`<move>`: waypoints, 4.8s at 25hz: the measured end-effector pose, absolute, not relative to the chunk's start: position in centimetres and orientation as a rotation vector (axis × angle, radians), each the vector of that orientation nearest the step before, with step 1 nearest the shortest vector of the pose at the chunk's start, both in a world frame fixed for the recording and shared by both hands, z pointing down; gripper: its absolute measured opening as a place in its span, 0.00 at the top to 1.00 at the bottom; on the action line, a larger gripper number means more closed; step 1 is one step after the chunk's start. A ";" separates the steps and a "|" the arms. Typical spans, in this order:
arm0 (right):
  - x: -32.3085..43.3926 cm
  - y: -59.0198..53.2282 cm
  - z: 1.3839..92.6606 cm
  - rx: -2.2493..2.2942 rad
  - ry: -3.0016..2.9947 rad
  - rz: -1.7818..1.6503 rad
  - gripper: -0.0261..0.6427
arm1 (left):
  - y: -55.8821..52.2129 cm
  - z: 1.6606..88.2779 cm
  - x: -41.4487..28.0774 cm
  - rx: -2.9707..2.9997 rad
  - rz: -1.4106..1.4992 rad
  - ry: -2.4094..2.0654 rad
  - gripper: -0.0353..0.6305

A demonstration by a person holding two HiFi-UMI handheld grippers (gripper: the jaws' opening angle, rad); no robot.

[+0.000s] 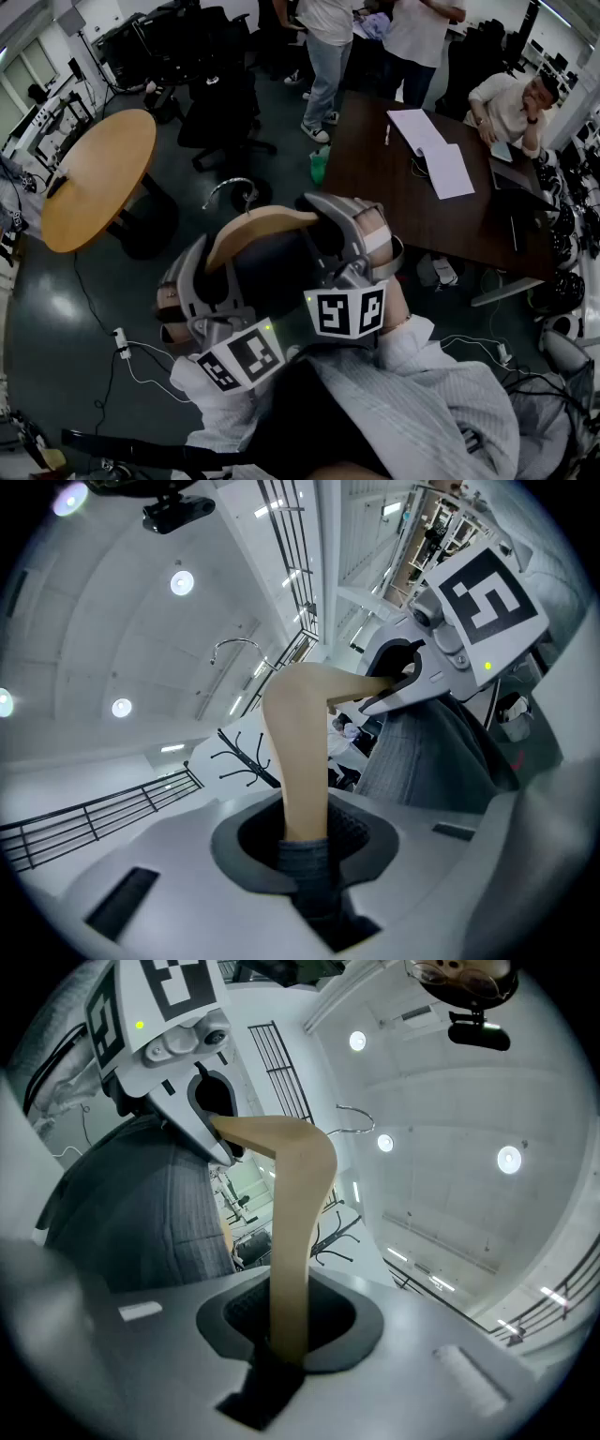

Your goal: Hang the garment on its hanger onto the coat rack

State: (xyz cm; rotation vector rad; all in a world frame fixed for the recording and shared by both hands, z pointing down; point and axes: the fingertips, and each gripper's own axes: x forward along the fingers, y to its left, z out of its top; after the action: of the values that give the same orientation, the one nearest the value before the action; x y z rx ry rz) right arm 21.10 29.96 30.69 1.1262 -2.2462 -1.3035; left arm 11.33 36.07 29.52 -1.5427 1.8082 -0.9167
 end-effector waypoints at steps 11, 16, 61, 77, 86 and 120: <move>21.9 29.6 30.2 1.114 -2.250 -1.300 0.87 | 35.7 29.0 12.1 -1.550 -0.922 1.807 0.86; 22.6 28.9 30.7 1.091 -2.288 -1.296 0.87 | 35.2 29.5 13.0 -1.539 -0.939 1.827 0.86; -4.7 -2.5 36.4 1.133 -2.126 -1.076 0.86 | 1.6 35.4 -15.4 -1.815 -0.932 1.642 0.86; -8.4 -23.5 30.6 1.254 -2.145 -1.190 0.86 | -19.2 29.3 -19.1 -1.698 -0.882 1.639 0.86; -10.6 -30.5 26.9 1.310 -2.116 -1.287 0.86 | -26.2 26.1 -21.2 -1.668 -0.823 1.652 0.86; -15.1 -45.8 26.1 1.397 -2.025 -1.249 0.84 | -42.4 25.9 -26.2 -1.806 -0.772 1.555 0.86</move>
State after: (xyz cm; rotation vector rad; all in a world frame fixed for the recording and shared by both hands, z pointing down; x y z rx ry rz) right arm -15.15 -45.76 26.05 1.3974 -2.0253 -1.2487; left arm -26.18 -42.39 25.86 -1.8063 1.5550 -0.7721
